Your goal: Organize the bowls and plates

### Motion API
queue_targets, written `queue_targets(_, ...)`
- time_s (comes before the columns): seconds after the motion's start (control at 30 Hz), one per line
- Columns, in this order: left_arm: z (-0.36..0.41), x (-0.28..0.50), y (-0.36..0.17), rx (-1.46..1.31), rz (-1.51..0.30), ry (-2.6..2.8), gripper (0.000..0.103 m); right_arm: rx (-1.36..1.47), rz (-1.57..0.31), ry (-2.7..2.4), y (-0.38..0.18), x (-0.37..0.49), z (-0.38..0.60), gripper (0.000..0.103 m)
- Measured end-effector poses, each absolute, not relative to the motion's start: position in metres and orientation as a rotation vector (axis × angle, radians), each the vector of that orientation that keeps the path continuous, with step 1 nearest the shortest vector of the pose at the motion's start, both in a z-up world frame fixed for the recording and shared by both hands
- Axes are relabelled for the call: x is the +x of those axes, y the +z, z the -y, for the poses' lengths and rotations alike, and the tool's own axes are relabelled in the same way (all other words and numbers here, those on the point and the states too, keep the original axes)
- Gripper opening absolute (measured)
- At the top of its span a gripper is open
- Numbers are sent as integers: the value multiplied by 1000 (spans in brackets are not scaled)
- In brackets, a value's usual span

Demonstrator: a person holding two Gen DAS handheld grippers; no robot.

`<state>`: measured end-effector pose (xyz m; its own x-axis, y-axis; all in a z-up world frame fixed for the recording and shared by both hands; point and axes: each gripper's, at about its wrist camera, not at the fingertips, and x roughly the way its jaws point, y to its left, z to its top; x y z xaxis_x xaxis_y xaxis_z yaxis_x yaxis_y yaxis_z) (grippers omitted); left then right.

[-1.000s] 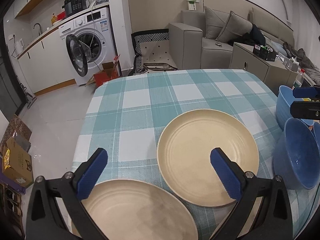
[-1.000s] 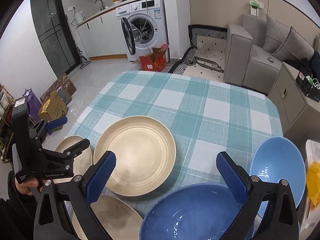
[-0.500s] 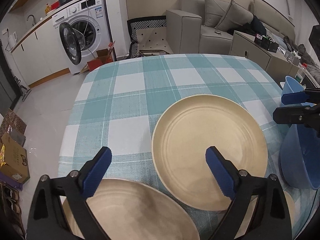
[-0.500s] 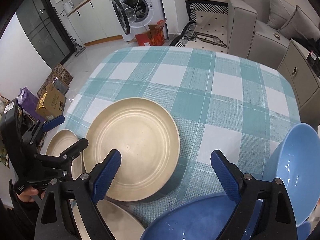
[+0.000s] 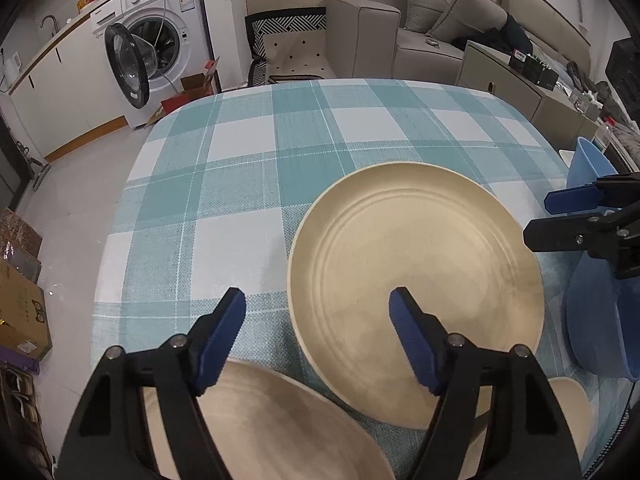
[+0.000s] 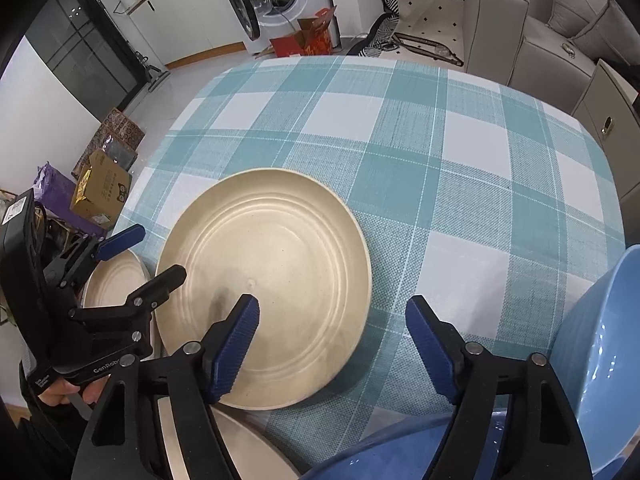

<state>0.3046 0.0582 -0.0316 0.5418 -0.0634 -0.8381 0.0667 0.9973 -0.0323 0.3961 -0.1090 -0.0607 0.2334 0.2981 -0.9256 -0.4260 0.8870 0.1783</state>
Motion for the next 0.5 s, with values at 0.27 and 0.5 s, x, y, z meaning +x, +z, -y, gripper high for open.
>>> queue_targets(0.27, -58, 306, -36, 5, -1022, -94, 61, -125, -1317, 492, -77, 405, 102, 72)
queue_targets(0.5, -55, 307, -40, 11, -1037, -111, 52, -150, -1359, 476, -92, 408, 96, 60)
